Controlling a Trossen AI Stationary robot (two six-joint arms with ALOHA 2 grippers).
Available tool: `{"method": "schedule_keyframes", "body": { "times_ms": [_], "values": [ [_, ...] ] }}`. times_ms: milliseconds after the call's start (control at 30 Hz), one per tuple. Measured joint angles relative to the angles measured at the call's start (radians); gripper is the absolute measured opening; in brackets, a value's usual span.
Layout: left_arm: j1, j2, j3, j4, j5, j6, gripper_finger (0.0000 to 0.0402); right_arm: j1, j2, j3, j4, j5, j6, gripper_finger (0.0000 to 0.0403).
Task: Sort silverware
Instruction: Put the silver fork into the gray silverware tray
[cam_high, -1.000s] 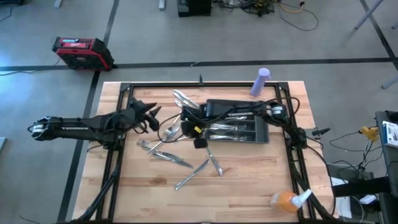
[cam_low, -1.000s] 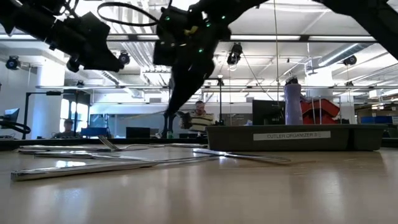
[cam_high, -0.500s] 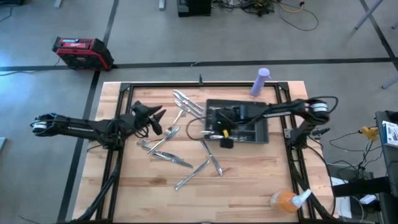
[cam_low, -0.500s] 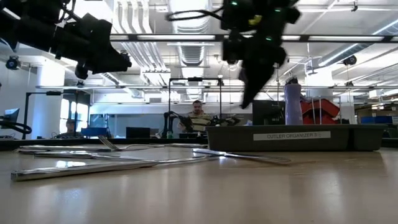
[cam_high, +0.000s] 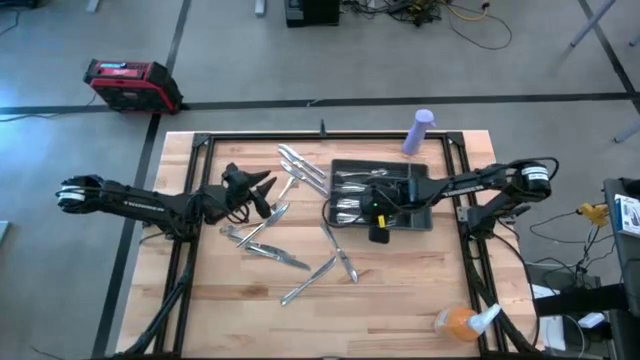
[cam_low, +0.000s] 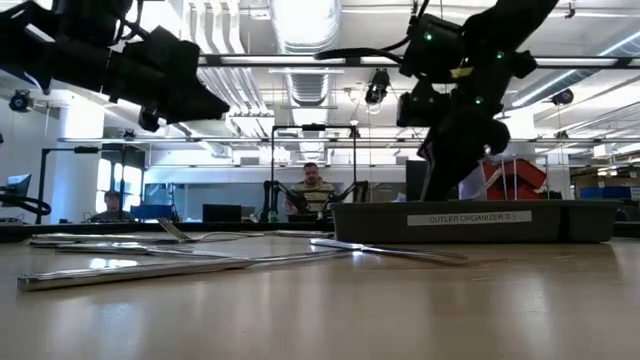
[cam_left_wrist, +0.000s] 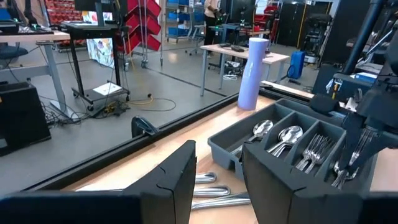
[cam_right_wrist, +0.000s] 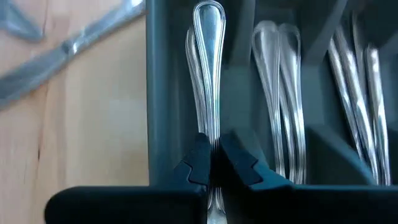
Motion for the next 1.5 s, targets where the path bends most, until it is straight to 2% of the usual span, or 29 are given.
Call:
{"method": "schedule_keyframes", "body": {
  "times_ms": [200,300,467,567,633,733,933,1067,1167,1267,1333,1500],
  "values": [
    [0.0,0.009,0.0,0.009,0.004,-0.003,0.0116,-0.002,0.054,0.002,0.005,0.0,0.061,0.0],
    [0.0,0.006,0.0,0.008,0.055,-0.005,0.0116,-0.002,0.078,0.002,0.012,0.0,0.077,0.0003],
    [0.0,0.012,0.0,-0.001,0.147,0.008,0.0116,-0.008,0.098,0.003,0.02,0.002,0.088,0.0036],
    [0.005,0.007,0.0,-0.029,0.146,0.037,0.0116,-0.012,0.09,0.003,0.016,0.003,0.083,0.0061],
    [0.014,-0.007,0.0,-0.078,0.106,0.061,0.0116,-0.012,0.068,0.003,0.015,0.003,0.077,0.0077],
    [0.037,-0.021,0.0,-0.2,0.053,0.045,0.0116,-0.011,0.027,0.003,0.001,0.002,0.076,0.0096],
    [0.072,-0.018,0.041,-0.62,0.102,-0.077,0.0116,-0.012,-0.056,0.003,0.025,0.002,0.029,0.012],
    [0.072,0.001,0.105,-0.817,0.105,-0.165,0.0116,-0.013,-0.088,0.003,0.068,0.002,0.001,0.0123],
    [0.072,0.023,0.149,-0.919,0.194,-0.208,0.0116,-0.013,-0.096,0.004,0.082,0.002,-0.001,0.0117],
    [0.07,0.059,0.172,-0.974,0.438,-0.22,0.0116,-0.013,-0.098,0.004,0.083,0.002,-0.001,0.0108],
    [0.07,0.101,0.175,-0.978,0.539,-0.221,0.0116,-0.013,-0.098,0.004,0.085,0.002,0.001,0.0101],
    [0.071,0.214,0.175,-0.988,0.51,-0.227,0.0116,-0.013,-0.098,0.004,0.091,0.002,0.001,0.0087]
  ]
}}
